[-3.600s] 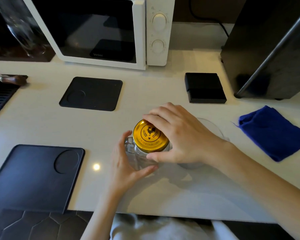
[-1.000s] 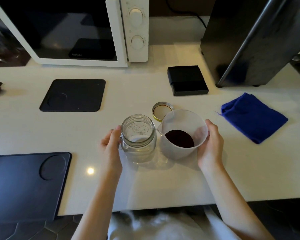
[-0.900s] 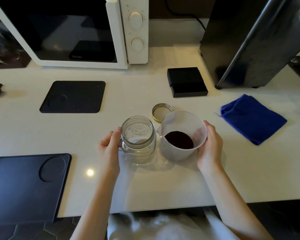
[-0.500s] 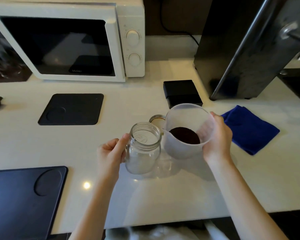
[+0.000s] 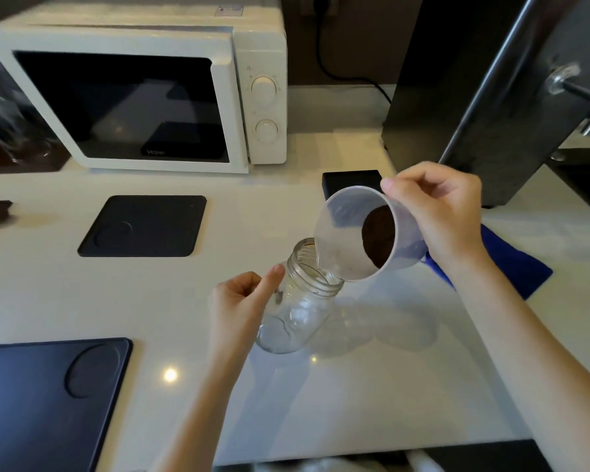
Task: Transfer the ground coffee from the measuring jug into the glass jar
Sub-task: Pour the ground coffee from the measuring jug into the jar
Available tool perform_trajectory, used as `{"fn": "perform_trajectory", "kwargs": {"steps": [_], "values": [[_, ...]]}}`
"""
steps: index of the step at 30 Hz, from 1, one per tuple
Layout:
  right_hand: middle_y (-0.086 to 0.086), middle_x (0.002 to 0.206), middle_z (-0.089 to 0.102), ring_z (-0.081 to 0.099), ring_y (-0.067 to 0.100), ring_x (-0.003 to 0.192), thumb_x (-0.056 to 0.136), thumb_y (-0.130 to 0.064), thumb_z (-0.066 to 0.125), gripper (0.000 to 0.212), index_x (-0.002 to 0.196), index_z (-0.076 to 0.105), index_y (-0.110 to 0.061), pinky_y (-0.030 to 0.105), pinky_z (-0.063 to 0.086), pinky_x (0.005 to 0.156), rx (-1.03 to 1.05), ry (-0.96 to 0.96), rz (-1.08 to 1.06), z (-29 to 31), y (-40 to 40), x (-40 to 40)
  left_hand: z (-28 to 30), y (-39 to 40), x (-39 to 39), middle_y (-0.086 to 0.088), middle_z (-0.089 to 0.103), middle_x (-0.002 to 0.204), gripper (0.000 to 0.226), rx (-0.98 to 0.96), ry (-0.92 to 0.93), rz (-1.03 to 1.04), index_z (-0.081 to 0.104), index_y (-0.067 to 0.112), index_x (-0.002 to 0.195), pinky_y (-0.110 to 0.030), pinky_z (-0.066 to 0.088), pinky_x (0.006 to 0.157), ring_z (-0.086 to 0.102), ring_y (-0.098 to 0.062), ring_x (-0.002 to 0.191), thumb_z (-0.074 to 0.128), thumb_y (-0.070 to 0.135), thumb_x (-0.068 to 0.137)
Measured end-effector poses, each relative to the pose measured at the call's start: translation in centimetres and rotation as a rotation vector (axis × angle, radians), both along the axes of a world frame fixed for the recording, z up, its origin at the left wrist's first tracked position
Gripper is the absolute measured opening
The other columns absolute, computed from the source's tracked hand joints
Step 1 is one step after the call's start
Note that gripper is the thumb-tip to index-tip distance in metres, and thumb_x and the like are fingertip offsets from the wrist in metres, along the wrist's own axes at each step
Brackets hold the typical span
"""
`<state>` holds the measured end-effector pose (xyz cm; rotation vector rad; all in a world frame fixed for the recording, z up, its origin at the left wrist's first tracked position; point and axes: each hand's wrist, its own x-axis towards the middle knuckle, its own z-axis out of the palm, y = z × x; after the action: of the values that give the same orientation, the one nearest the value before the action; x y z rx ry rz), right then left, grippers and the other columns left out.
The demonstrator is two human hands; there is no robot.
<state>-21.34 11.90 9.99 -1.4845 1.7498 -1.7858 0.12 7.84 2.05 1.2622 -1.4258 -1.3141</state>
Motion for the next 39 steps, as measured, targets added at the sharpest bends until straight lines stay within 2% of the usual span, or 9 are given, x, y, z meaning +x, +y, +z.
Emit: {"fn": "perform_trajectory", "kwargs": {"steps": [6,11,15,20,24,30,37,39], "values": [[-0.023,0.056,0.06,0.055,0.001,0.062,0.072,-0.036,0.062,0.011,0.063,0.062,-0.029,0.011,0.04,0.055,0.009,0.099,0.065,0.5,-1.0,0.3,0.1,0.1,-0.5,0.009,0.028,0.039,0.054,-0.003,-0.017,0.016,0.04,0.019,0.033,-0.026,0.021,0.048,0.024,-0.011,0.045,0.069,0.03,0.078],[-0.022,0.056,0.056,0.052,0.0,0.064,0.073,-0.027,0.064,0.011,0.063,0.061,-0.025,0.009,0.038,0.054,-0.006,0.185,0.046,0.9,-1.7,0.5,0.1,0.2,-0.8,-0.008,0.034,0.049,0.049,-0.011,-0.008,0.038,0.045,0.013,0.039,-0.028,0.023,0.05,0.027,-0.014,0.048,0.07,0.03,0.076],[-0.014,0.06,0.053,0.05,-0.002,0.066,0.073,-0.018,0.064,0.011,0.063,0.06,-0.017,0.006,0.035,0.054,0.009,0.294,0.008,1.4,-2.0,0.9,0.1,0.2,-0.9,-0.013,0.037,0.052,0.048,-0.007,-0.011,0.04,0.049,0.006,0.042,-0.029,0.024,0.052,0.029,-0.016,0.05,0.07,0.032,0.077],[-0.01,0.058,0.054,0.049,0.003,0.065,0.07,-0.028,0.062,0.018,0.06,0.06,-0.013,0.02,0.039,0.054,0.035,0.328,0.002,1.4,-2.5,1.1,0.2,0.3,-1.0,-0.01,0.032,0.05,0.051,0.004,-0.018,0.066,0.043,0.016,0.036,-0.026,0.023,0.048,0.026,-0.013,0.047,0.071,0.031,0.076],[-0.005,0.056,0.053,0.047,0.012,0.064,0.068,-0.02,0.065,0.019,0.061,0.063,-0.002,0.025,0.037,0.053,0.083,0.354,-0.011,1.6,-2.7,1.7,0.3,0.3,-1.1,-0.01,0.034,0.05,0.05,0.011,-0.034,0.073,0.044,0.016,0.037,-0.027,0.024,0.049,0.027,-0.012,0.047,0.071,0.033,0.076],[-0.004,0.054,0.05,0.046,0.02,0.065,0.067,-0.02,0.066,0.018,0.059,0.062,-0.004,0.03,0.036,0.051,0.064,0.464,-0.019,1.9,-3.3,2.4,0.2,0.1,-1.2,-0.014,0.043,0.055,0.053,-0.003,-0.021,0.064,0.045,-0.006,0.052,-0.03,0.025,0.053,0.03,-0.019,0.052,0.07,0.034,0.076],[0.014,0.054,0.055,0.048,0.029,0.063,0.066,-0.021,0.065,0.02,0.057,0.061,-0.004,0.017,0.033,0.054,0.078,0.539,-0.026,1.7,-4.0,2.5,0.2,-0.2,-1.4,-0.01,0.032,0.05,0.052,-0.016,-0.033,0.09,0.044,-0.001,0.047,-0.023,0.023,0.046,0.026,-0.012,0.046,0.071,0.033,0.075],[0.014,0.054,0.055,0.047,0.028,0.063,0.066,-0.022,0.065,0.021,0.057,0.061,-0.004,0.016,0.031,0.054,0.07,0.544,-0.017,1.7,-4.1,2.5,0.1,-0.3,-1.3,-0.01,0.032,0.051,0.053,-0.015,-0.037,0.091,0.044,-0.003,0.048,-0.023,0.022,0.045,0.026,-0.013,0.047,0.071,0.033,0.075]]}}
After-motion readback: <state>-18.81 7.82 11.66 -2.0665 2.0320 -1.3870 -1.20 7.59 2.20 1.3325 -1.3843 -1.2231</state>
